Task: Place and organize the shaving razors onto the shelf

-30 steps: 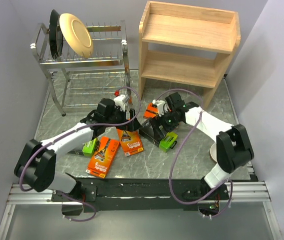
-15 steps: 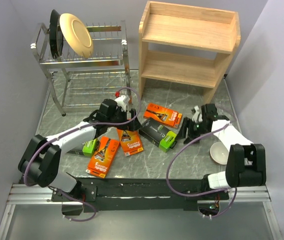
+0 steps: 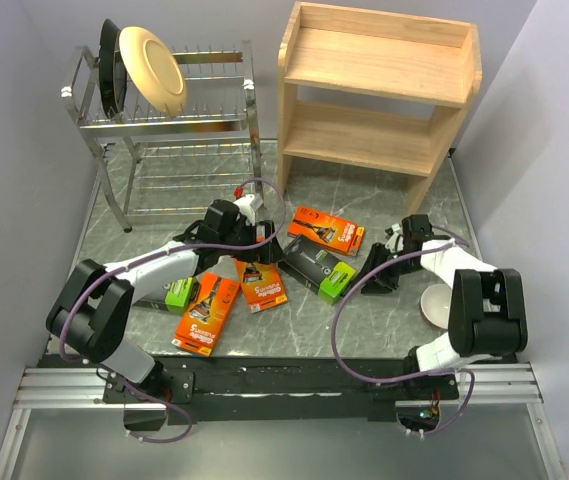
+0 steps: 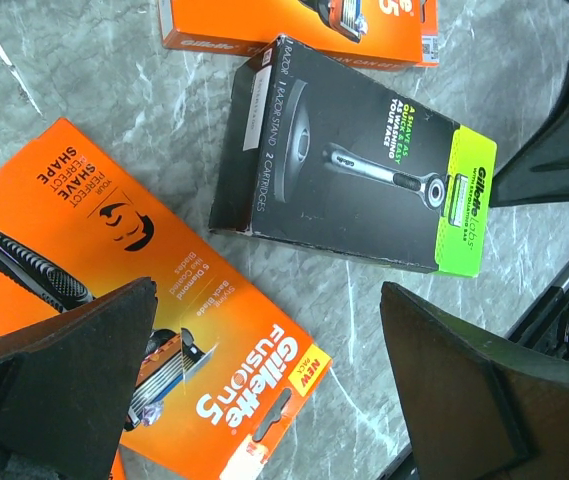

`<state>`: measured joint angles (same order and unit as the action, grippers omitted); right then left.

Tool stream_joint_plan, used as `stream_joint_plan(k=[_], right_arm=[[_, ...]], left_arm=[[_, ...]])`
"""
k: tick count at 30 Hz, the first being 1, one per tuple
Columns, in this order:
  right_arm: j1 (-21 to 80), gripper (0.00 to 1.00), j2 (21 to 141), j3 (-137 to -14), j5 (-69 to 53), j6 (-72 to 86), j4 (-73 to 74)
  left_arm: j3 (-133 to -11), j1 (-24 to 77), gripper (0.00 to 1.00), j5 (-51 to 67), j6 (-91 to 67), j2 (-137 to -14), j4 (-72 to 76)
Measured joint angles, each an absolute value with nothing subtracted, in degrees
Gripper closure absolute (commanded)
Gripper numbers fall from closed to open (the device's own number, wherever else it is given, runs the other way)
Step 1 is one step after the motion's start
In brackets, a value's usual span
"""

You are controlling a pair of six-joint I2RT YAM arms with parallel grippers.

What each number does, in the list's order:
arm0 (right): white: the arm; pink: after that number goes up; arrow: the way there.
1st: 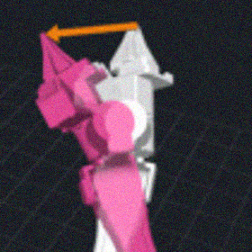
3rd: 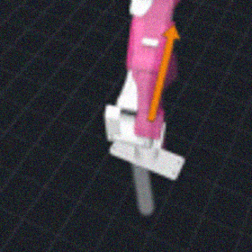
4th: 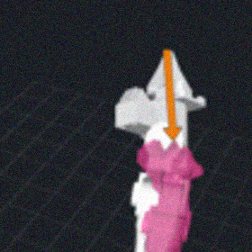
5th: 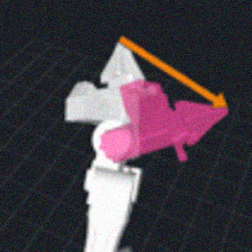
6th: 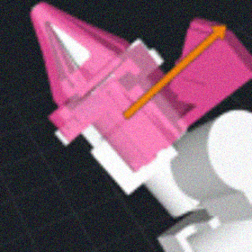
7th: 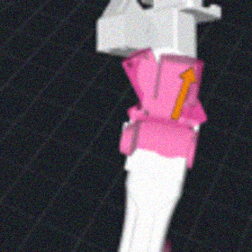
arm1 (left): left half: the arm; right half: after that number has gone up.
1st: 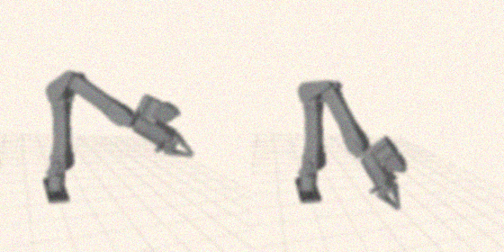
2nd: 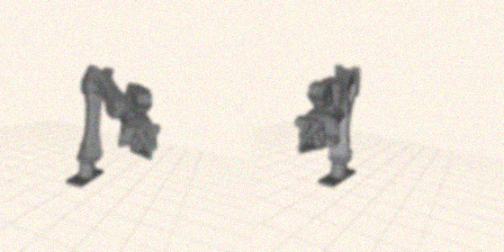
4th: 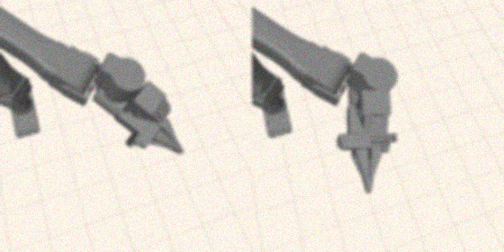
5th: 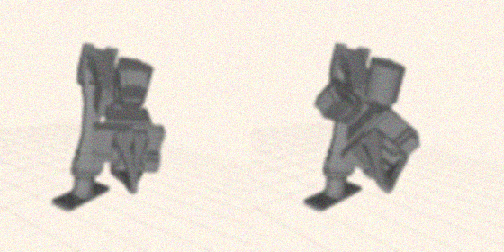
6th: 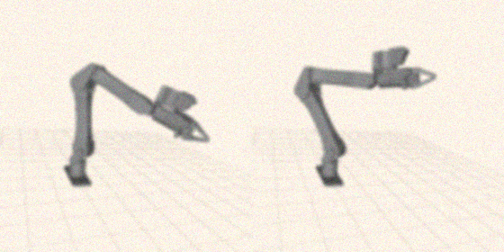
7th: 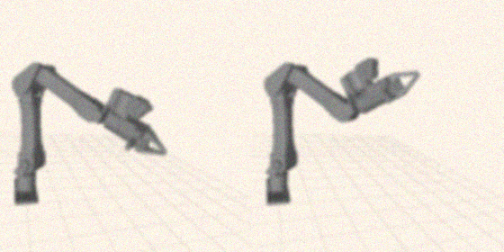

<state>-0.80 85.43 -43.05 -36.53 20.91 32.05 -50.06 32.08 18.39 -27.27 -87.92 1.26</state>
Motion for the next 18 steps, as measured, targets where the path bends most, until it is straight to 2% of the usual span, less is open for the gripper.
stream_joint_plan(k=[5, 8, 9, 12, 18], right_arm=[[-0.91, 0.65, 88.40, -43.05, -37.82, 22.17, 29.54], [-0.91, 0.76, 89.60, -43.03, -39.86, 23.16, 27.70], [-0.91, 0.85, 89.95, -42.98, -41.12, 23.51, 26.92], [-0.91, 0.98, 90.96, -42.81, -45.30, 24.36, 24.88], [-0.91, 1.00, 90.65, -43.48, -50.61, 22.90, 27.24]], left_arm=[[-50.06, 32.08, 0.01, 18.39, -27.24, -87.92, 1.30], [-50.06, 32.08, 0.01, 18.46, -27.38, -87.92, 1.30], [-50.06, 32.08, 0.01, 18.59, -27.75, -87.92, 1.30], [-50.06, 32.05, 0.01, 19.11, -29.15, -87.92, 1.34], [-50.06, 32.08, 0.00, 22.63, -37.58, -87.90, 4.62]])
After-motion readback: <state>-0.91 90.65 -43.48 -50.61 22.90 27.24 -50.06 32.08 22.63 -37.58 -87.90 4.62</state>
